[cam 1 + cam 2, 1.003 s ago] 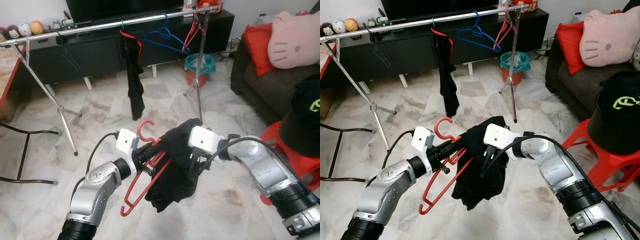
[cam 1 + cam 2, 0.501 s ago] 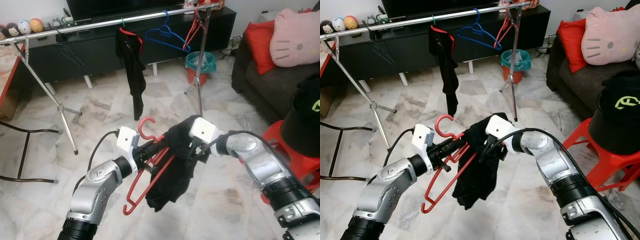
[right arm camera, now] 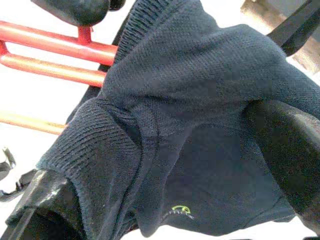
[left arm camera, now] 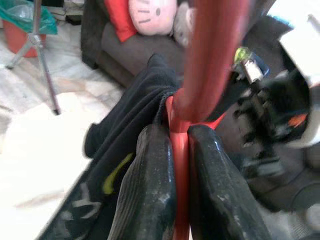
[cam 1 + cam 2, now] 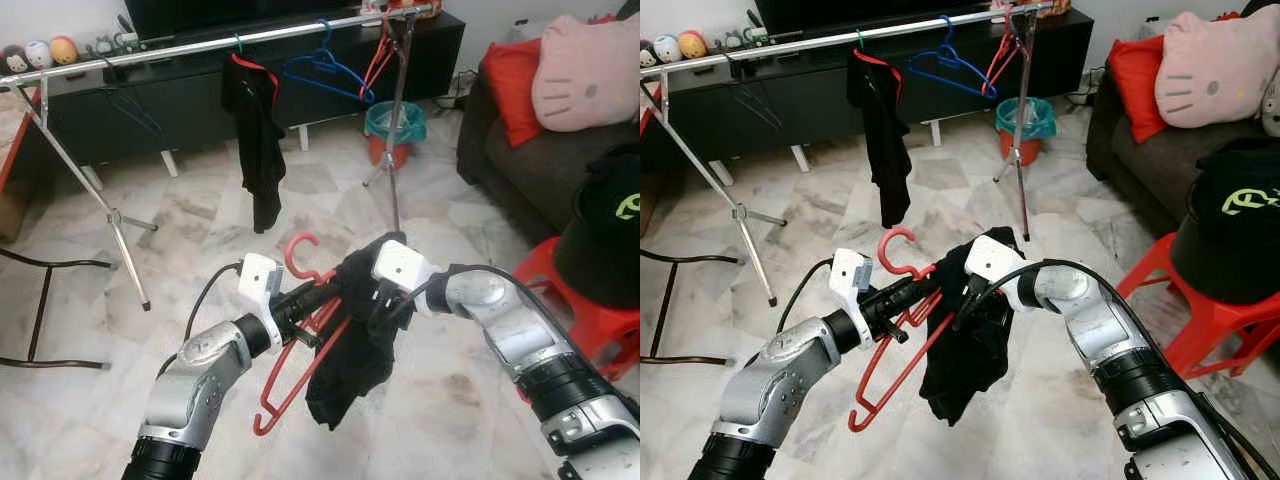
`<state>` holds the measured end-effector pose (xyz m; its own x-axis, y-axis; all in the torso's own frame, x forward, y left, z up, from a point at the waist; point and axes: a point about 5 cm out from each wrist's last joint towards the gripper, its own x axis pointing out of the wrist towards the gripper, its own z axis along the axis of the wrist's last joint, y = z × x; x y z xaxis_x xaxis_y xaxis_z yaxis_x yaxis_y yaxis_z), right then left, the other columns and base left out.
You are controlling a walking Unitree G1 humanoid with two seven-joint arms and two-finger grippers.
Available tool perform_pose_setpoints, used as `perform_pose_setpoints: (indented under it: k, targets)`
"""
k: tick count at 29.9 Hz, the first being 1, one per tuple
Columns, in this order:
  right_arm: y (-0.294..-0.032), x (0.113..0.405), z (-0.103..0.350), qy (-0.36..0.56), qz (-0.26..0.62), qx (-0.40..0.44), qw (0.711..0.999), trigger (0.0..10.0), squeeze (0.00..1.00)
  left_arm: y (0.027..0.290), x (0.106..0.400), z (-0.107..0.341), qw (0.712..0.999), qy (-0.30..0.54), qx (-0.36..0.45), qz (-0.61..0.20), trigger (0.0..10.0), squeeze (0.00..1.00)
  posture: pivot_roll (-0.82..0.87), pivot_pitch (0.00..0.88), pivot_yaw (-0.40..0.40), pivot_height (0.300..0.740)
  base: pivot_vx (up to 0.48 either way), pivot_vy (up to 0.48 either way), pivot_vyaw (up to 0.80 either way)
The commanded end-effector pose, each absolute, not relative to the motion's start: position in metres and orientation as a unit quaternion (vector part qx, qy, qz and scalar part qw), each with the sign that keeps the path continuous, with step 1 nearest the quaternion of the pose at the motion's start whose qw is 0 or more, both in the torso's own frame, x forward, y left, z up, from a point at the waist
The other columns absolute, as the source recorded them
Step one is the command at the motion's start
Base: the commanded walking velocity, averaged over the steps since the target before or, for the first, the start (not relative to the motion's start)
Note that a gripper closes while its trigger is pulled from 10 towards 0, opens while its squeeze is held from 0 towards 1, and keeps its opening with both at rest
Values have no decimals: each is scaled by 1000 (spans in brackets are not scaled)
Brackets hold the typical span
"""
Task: Hang hanger
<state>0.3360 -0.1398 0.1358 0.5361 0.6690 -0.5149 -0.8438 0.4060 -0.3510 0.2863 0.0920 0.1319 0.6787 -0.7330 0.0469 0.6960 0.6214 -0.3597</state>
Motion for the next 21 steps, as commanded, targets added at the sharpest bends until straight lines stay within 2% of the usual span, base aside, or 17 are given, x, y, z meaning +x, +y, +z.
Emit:
perform_pose_setpoints:
  k: [1,14,21]
  targets:
    - [-129,330,129,148,485,-295,809,10000,0,82,289,167,879,-22,-199,-433,10000,0,-33,90,39,740,0,0,0]
    - [-124,324,130,140,509,-287,800,10000,0,57,292,200,820,-69,-300,-482,10000,0,-44,76,29,740,0,0,0]
    - [-119,318,129,133,535,-273,788,10000,0,50,292,206,804,-78,-328,-491,10000,0,-42,68,27,740,0,0,0]
